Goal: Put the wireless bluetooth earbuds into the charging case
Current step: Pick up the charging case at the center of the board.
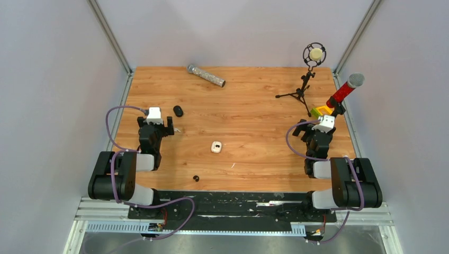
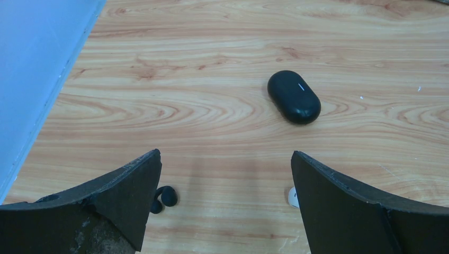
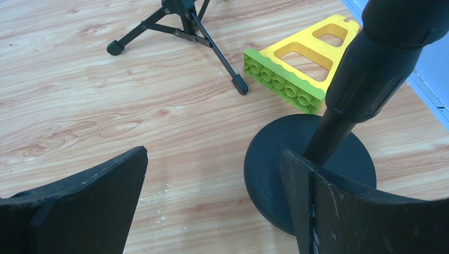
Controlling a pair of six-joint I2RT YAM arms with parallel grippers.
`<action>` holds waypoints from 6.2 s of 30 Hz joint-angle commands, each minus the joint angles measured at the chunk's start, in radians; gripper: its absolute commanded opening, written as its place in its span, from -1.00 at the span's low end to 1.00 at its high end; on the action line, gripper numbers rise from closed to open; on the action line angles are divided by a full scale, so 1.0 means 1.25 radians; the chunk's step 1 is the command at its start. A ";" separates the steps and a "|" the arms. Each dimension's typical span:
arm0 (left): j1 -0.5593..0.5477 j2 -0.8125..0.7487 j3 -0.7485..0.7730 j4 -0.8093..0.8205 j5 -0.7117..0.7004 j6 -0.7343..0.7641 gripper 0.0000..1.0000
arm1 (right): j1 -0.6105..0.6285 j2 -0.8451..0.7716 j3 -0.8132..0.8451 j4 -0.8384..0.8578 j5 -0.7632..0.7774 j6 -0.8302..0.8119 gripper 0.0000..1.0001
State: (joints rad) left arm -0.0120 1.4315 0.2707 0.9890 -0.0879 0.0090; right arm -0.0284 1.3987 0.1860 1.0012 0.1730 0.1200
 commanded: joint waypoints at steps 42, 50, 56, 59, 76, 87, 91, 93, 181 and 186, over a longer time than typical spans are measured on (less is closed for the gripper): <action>-0.001 0.482 1.196 -1.445 0.296 0.181 0.85 | 0.061 -0.216 0.400 -0.693 -0.412 0.082 1.00; -0.024 0.593 1.273 -1.520 0.212 0.173 1.00 | 0.063 -0.210 0.396 -0.679 -0.437 0.081 1.00; -0.027 0.639 1.295 -1.505 0.186 0.073 0.94 | 0.066 -0.210 0.390 -0.671 -0.451 0.078 1.00; -0.026 0.629 1.260 -1.468 0.178 -0.029 0.88 | 0.067 -0.212 0.388 -0.670 -0.457 0.076 1.00; -0.037 0.554 1.086 -1.326 0.156 -0.256 0.42 | 0.068 -0.203 0.387 -0.662 -0.467 0.075 1.00; -0.041 0.542 1.084 -1.331 0.153 -0.234 -0.47 | 0.070 -0.207 0.390 -0.670 -0.483 0.081 1.00; -0.041 0.521 1.093 -1.324 0.170 -0.170 -0.99 | 0.071 -0.211 0.405 -0.681 -0.513 0.097 1.00; -0.042 0.500 1.093 -1.316 0.213 -0.115 -1.00 | 0.076 -0.217 0.411 -0.682 -0.525 0.111 1.00; -0.491 -0.123 1.291 -1.818 0.223 0.423 1.00 | 0.534 0.143 0.808 -0.352 -0.843 0.386 -1.00; -0.446 -0.211 1.289 -1.796 0.403 0.258 0.97 | 0.535 0.007 0.740 -0.299 -0.782 0.336 -1.00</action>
State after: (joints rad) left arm -0.6010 1.2850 1.8626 -1.2552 0.1928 0.5369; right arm 0.6380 1.5528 1.1564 0.5304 -0.8749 0.6441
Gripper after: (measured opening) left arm 0.994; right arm 0.296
